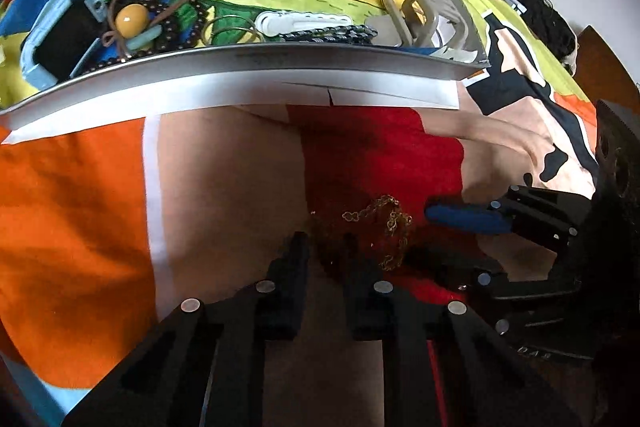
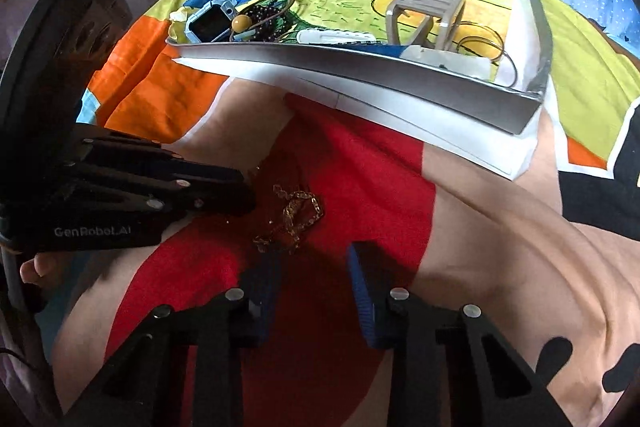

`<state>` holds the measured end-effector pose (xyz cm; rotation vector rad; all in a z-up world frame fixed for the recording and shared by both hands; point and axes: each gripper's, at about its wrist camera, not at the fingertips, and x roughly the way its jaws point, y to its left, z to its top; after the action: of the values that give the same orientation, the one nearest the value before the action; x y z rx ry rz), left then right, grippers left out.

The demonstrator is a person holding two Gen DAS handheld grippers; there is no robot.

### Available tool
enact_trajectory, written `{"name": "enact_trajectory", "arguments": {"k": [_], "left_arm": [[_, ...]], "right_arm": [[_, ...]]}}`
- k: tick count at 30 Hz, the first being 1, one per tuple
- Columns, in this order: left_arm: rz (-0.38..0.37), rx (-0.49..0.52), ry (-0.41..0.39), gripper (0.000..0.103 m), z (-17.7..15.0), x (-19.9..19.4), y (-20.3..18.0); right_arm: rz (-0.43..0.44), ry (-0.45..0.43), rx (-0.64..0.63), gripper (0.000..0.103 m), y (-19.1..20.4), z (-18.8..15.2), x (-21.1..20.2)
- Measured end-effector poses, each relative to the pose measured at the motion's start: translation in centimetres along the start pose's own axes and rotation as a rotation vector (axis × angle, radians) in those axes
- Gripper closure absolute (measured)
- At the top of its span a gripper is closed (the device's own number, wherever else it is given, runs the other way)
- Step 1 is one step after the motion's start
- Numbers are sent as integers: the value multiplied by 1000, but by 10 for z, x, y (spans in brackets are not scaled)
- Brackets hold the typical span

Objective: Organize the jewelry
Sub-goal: 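Grasp the gold chain earring with the right tool while the left tool grasps the red cord bracelet, then carry the gold earring and red cord bracelet into the tray and open both tools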

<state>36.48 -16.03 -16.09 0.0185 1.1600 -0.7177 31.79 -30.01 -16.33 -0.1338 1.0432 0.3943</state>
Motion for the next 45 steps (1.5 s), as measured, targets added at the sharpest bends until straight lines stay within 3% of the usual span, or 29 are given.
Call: {"name": "enact_trajectory", "arguments": {"k": [7, 17, 20, 27, 35, 45], "left_arm": [[21, -41, -6, 97, 1, 4, 5], [103, -40, -29, 97, -6, -3, 1], [132, -48, -41, 98, -8, -8, 2], [220, -25, -103, 98, -15, -37, 0], [268, -5, -184, 98, -1, -75, -13], [265, -50, -349, 98, 45, -109, -14]], "right_arm": [[-8, -9, -7, 72, 1, 4, 4], [20, -28, -19, 97, 8, 10, 13], [34, -44, -11, 99, 9, 11, 10], [14, -171, -36, 100, 14, 14, -19], [7, -344, -72, 100, 23, 21, -54], [24, -588, 67, 100, -2, 55, -98]]}}
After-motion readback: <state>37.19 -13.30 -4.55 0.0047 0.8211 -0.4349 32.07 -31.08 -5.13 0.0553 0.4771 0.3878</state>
